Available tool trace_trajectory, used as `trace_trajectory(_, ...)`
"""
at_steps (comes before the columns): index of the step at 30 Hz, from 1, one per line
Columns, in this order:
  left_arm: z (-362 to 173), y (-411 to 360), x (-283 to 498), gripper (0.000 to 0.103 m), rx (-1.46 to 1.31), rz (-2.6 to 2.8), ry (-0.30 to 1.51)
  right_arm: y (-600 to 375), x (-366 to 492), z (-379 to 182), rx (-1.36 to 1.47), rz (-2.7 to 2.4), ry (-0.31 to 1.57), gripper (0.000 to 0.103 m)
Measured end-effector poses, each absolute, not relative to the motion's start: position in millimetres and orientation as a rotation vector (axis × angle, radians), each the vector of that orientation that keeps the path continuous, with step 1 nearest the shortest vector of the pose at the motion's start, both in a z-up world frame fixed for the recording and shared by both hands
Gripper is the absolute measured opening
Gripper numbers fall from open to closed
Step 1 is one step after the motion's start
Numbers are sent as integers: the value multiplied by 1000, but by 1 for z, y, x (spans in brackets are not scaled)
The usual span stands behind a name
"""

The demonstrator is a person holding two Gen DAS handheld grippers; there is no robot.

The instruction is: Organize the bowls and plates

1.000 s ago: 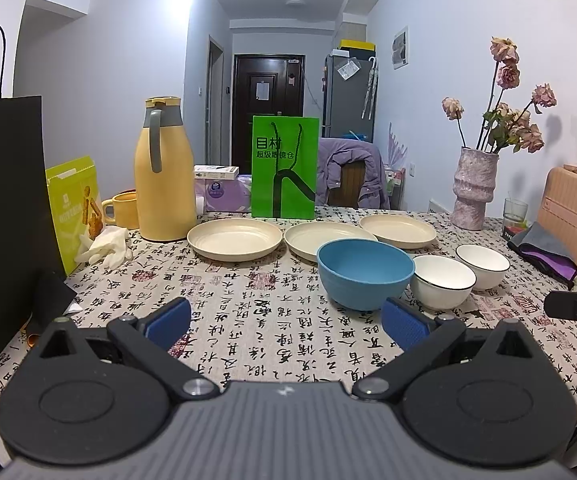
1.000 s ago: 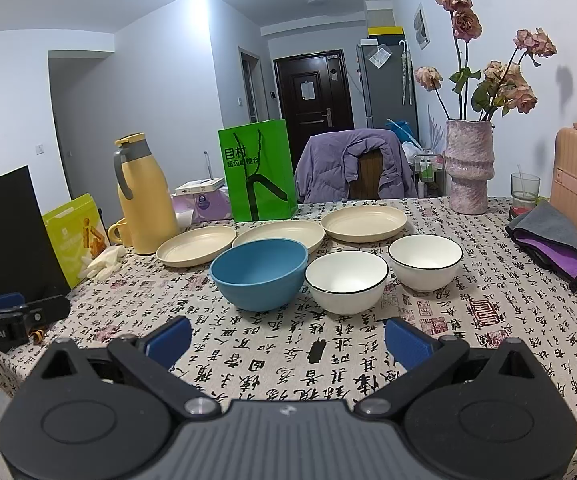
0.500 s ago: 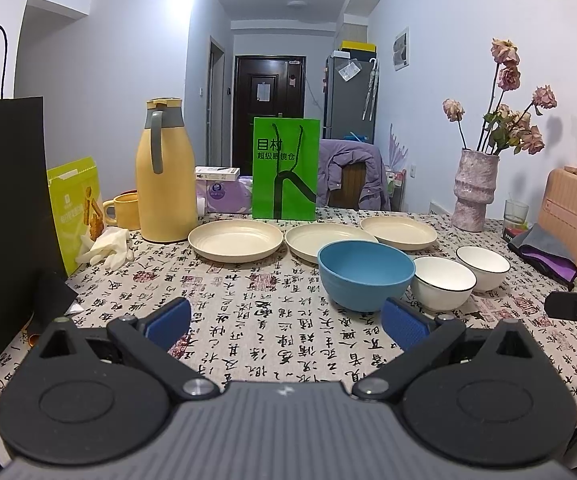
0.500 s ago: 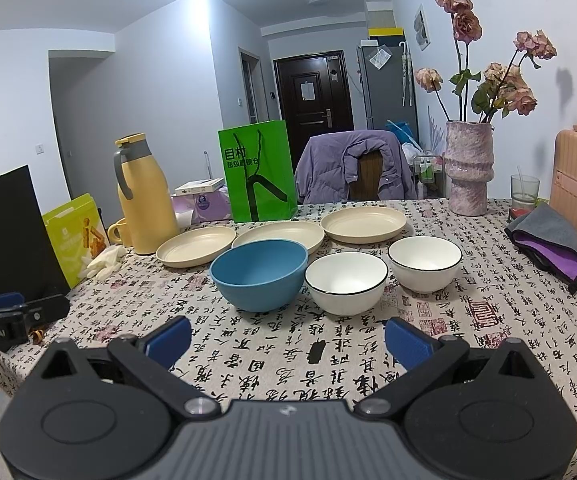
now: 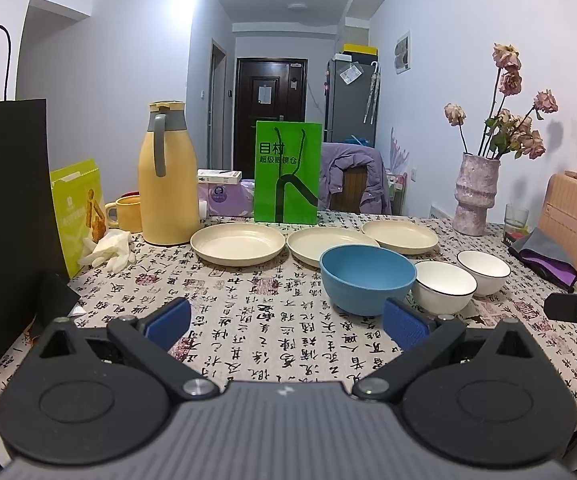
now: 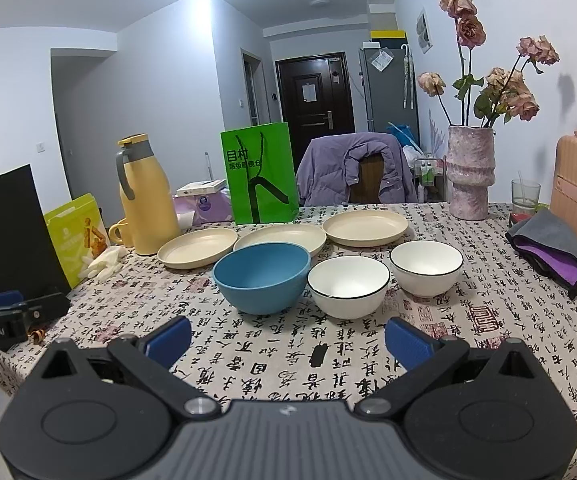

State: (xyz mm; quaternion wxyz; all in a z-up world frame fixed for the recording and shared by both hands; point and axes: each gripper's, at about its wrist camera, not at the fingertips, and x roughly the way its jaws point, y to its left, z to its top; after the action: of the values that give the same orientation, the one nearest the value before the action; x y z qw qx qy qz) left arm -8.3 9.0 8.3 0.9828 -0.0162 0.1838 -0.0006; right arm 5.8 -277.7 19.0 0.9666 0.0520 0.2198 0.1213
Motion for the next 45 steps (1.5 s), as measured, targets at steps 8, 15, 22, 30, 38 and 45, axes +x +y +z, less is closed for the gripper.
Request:
trace_trajectory(8,10,12,-5,103,-40,5,364,-273,13,23,104,251,441,103)
trace_trajectory(15,13,20,10,103,-60,25,372,-267,29,25,113,259,437,103)
trace_trajectory(22,13,31,30,103,-83,46,383,-256,58,25,119,273,449,103)
trace_trajectory(30,10,40,61,103,-110,75,406,-246,90,25,114,282,444,103)
trace_trajectory(38,8,45,91,103,-131,88,418,-237,122,27,96,290,439,103)
trace_trajectory(45,9,52,112,103,-148,108,422,-230,144,28,90,300,433,103)
